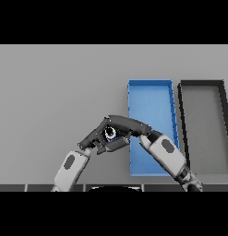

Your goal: Pick up the blue pipe and place it into the blue bin.

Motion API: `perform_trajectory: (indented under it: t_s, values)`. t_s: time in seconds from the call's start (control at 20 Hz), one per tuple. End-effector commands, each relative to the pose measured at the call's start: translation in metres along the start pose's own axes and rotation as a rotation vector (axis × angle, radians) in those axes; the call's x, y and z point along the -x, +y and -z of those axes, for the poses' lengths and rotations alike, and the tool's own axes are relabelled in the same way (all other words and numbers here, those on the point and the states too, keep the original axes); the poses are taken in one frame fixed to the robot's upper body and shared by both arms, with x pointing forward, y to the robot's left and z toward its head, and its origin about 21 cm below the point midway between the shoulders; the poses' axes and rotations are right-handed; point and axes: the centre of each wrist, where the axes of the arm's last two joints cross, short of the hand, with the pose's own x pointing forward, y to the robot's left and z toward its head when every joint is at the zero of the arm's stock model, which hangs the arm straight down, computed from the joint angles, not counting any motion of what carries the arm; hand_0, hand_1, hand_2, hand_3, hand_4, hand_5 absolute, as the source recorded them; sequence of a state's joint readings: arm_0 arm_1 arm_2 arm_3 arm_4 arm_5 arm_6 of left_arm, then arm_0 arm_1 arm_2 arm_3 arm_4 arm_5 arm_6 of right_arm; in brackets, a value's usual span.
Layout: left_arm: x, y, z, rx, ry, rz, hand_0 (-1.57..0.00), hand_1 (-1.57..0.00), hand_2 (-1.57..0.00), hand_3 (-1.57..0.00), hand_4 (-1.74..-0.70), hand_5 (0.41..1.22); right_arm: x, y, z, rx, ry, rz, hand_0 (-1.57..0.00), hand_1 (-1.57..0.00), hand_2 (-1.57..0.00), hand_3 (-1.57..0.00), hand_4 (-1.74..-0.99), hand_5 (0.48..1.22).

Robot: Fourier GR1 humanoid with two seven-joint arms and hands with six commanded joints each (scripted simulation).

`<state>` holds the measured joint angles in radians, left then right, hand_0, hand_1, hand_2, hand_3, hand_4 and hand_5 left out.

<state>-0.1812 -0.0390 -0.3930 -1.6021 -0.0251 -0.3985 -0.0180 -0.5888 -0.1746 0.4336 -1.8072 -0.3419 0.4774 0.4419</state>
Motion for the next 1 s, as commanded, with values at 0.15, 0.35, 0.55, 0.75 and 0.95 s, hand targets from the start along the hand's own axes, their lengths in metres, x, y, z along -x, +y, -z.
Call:
perform_trajectory:
  t_s: [0.15, 0.35, 0.55, 0.75, 0.95]
  values:
    - [-0.004, 0.001, 0.003, -0.004, -0.004, 0.014, -1.57, -1.57, -1.57, -1.44, -1.73, 1.221, -0.001, 0.006, 0.001, 0.010, -0.043, -0.032, -1.50, -1.50, -1.50, -1.43, -1.702, 1.101]
    - [-0.004, 0.005, 0.002, -0.021, -0.011, 0.041, -1.57, -1.57, -1.57, -1.42, -1.73, 1.221, -0.001, 0.007, 0.002, 0.037, -0.056, -0.005, -1.54, -1.54, -1.54, -1.52, -1.725, 1.172]
    - [-0.004, 0.006, -0.004, -0.029, -0.019, 0.103, -1.17, -1.07, -1.03, -0.93, -1.47, 1.221, -0.002, 0.009, 0.003, 0.068, -0.055, -0.024, -1.56, -1.56, -1.56, -1.55, -1.734, 1.201]
    - [-0.004, 0.012, -0.005, 0.048, 0.007, 0.170, -0.48, -0.44, -0.42, -0.38, -1.14, 1.132, -0.005, 0.014, 0.001, 0.067, -0.031, -0.002, -1.57, -1.57, -1.57, -1.56, -1.738, 1.213]
    - [-0.004, 0.011, -0.008, 0.015, 0.095, 0.157, -0.20, -0.18, -0.17, -0.16, -1.00, 0.770, -0.006, 0.016, 0.002, 0.087, -0.009, -0.039, -1.57, -1.57, -1.57, -1.57, -1.740, 1.218]
